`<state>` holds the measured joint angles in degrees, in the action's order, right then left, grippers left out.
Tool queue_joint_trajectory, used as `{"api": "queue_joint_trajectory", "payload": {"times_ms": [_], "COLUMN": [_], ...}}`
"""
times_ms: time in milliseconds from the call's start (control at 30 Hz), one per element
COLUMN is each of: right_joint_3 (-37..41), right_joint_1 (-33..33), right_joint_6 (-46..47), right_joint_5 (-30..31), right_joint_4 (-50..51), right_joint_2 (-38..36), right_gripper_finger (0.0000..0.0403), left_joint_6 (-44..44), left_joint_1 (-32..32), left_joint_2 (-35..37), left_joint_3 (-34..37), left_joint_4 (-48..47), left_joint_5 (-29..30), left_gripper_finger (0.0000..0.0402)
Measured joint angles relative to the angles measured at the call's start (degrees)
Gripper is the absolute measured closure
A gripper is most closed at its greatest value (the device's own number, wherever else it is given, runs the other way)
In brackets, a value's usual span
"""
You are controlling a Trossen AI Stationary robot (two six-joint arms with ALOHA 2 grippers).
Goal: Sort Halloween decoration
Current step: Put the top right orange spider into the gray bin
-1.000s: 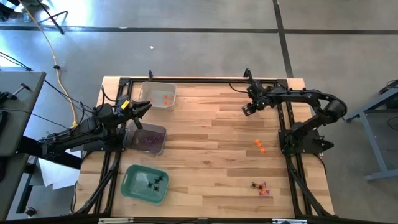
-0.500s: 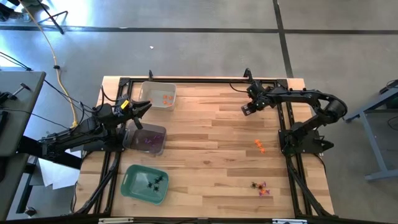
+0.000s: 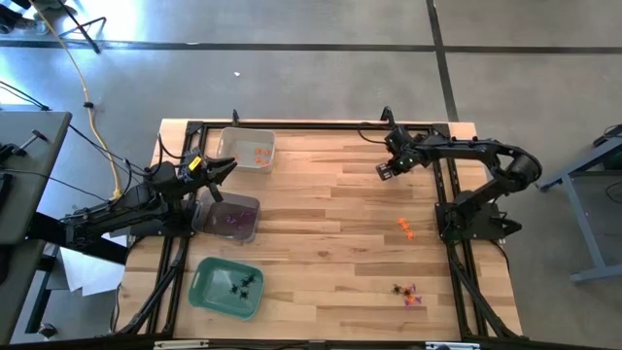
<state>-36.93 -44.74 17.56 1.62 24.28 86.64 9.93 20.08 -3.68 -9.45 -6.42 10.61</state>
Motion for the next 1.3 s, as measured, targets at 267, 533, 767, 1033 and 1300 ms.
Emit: {"api": "queue_joint_trajectory", "payload": {"times_ms": [267, 533, 767, 1033, 1300], "right_joint_3": [-9.6, -22.8, -34.0, -36.5, -36.5], "right_joint_1": [4.2, 11.6, 15.6, 17.7, 19.1], "right_joint_6": [0.0, -3.6, -7.5, -7.5, -4.1], "right_joint_5": [-3.1, -5.9, -5.7, -5.2, -6.5], "right_joint_4": [-0.9, -5.3, -5.8, -15.8, -35.8], "right_joint_2": [0.2, 0.1, 0.0, 3.2, 15.3], "right_gripper_finger": [0.0394, 0.0398, 0.0397, 0.0396, 0.0396], "left_joint_6": [0.0, 0.0, 0.0, 0.0, 0.0], "left_joint_1": [0.0, 0.0, 0.0, 0.0, 0.0], "left_joint_2": [0.0, 0.0, 0.0, 0.0, 0.0], "left_joint_3": [0.0, 0.0, 0.0, 0.0, 0.0], "left_joint_4": [0.0, 0.0, 0.0, 0.3, 0.3], "left_joint_5": [0.0, 0.0, 0.0, 0.0, 0.0], "left_gripper_finger": [0.0337, 0.0337, 0.0337, 0.0337, 0.0337]}}
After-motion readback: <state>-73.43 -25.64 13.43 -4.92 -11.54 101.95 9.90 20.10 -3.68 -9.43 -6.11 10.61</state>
